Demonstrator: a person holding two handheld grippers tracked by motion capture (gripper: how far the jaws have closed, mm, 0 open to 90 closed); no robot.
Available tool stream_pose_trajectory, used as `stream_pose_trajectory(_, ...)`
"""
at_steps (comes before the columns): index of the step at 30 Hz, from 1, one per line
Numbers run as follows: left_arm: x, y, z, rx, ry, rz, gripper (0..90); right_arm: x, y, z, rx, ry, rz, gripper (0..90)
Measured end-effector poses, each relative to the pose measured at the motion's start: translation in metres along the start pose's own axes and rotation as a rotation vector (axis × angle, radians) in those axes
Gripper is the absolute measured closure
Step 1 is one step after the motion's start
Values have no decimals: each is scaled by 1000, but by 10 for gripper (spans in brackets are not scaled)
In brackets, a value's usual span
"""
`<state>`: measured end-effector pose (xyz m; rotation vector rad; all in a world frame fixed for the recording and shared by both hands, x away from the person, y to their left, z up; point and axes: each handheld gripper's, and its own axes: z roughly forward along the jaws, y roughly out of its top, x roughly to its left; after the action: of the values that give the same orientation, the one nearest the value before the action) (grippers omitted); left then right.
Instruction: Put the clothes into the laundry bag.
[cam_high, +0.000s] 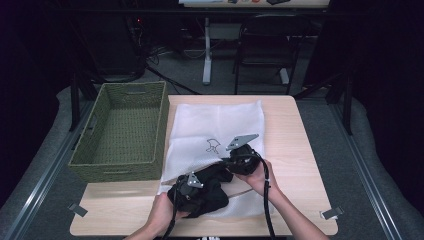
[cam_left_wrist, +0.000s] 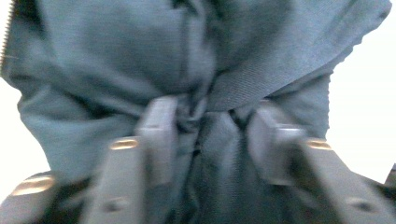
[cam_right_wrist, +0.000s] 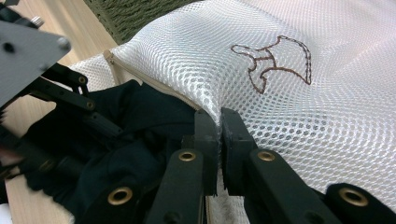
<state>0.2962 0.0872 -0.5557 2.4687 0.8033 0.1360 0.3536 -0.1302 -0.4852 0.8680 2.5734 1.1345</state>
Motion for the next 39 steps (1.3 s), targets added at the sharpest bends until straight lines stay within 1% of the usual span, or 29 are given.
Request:
stream_pose_trajectory(2, 4, -1, 0, -12, -10, -5, 779, 0, 0, 1, -2, 3, 0, 872)
stream_pose_trajectory(3, 4, 0, 0, -18, -10, -2, 808, 0, 0, 1, -3, 4, -1, 872)
stream_pose_trajectory(4, 4, 1, -1, -28, 1, -1, 831, 0, 1, 0, -5, 3, -5, 872)
stream_pose_trajectory(5, 3, 2, -2, -35, 9, 8, 840, 1, 1, 0, -5, 5, -5, 872)
stream_pose_trajectory(6, 4, 5, -3, -52, 18, 2, 844, 1, 1, -1, -9, 7, 2, 872)
stream_pose_trajectory(7, 7, 10, -5, -65, 24, -5, 846, 1, 2, -1, -16, 10, 4, 872)
stream_pose_trajectory(8, 9, 14, -7, -86, 40, -13, 847, 2, 4, -3, -23, 12, 5, 872)
stream_pose_trajectory(9, 13, 17, -8, -107, 45, -28, 847, 3, 5, -4, -30, 12, 1, 872)
stream_pose_trajectory(10, 15, 21, -9, -117, 54, -33, 847, 3, 6, -6, -36, 15, 0, 872)
stream_pose_trajectory(11, 18, 24, -11, -143, 69, -46, 847, 4, 7, -7, -42, 14, -1, 872)
stream_pose_trajectory(13, 21, 27, -8, -154, 73, -64, 843, 4, 8, -8, -52, 16, -1, 872)
stream_pose_trajectory(14, 22, 27, -6, -145, 74, -61, 838, 4, 8, -7, -45, 19, 7, 872)
stream_pose_trajectory(16, 20, 26, -1, -112, 61, -44, 802, 2, 5, -5, -33, 18, 13, 872)
stream_pose_trajectory(18, 19, 25, -3, -106, 48, -35, 722, 0, 3, -4, -25, 16, 18, 872)
stream_pose_trajectory(19, 18, 25, -7, -108, 40, -22, 710, 0, 3, -4, -26, 15, 19, 871)
stream_pose_trajectory(20, 18, 25, -10, -109, 36, -16, 676, -1, 2, -5, -28, 13, 22, 872)
stream_pose_trajectory(21, 18, 25, -13, -102, 26, -15, 615, -1, 2, -6, -29, 12, 24, 872)
stream_pose_trajectory(23, 16, 23, -19, -95, 18, -6, 531, -2, 2, -7, -30, 11, 27, 872)
stream_pose_trajectory(24, 16, 22, -22, -89, 4, -4, 479, -2, 2, -6, -28, 10, 28, 872)
stream_pose_trajectory(26, 15, 19, -27, -94, -3, -2, 420, -2, 1, -6, -27, 9, 23, 872)
stream_pose_trajectory(27, 14, 18, -29, -90, -7, 1, 399, -2, 1, -6, -27, 9, 24, 872)
stream_pose_trajectory(29, 13, 15, -35, -99, -3, -3, 358, -2, 1, -5, -23, 8, 23, 872)
stream_pose_trajectory(31, 11, 12, -39, -105, -15, -18, 317, -2, 1, -5, -23, 7, 20, 872)
stream_pose_trajectory(33, 7, 11, -39, -93, -6, -13, 283, -2, 1, -5, -23, 7, 21, 872)
stream_pose_trajectory(35, 4, 9, -35, -75, -2, -4, 263, -2, 1, -5, -23, 5, 22, 872)
stream_pose_trajectory(36, 3, 8, -32, -63, -7, 2, 255, -2, 1, -5, -22, 5, 20, 872)
stream_pose_trajectory(37, 3, 8, -29, -56, -24, -8, 255, -2, 1, -5, -22, 5, 20, 872)
stream_pose_trajectory(38, 2, 7, -25, -43, -25, -4, 263, -2, 1, -5, -22, 5, 19, 872)
stream_pose_trajectory(39, 1, 7, -21, -27, -11, 14, 278, -2, 1, -6, -21, 3, 20, 872)
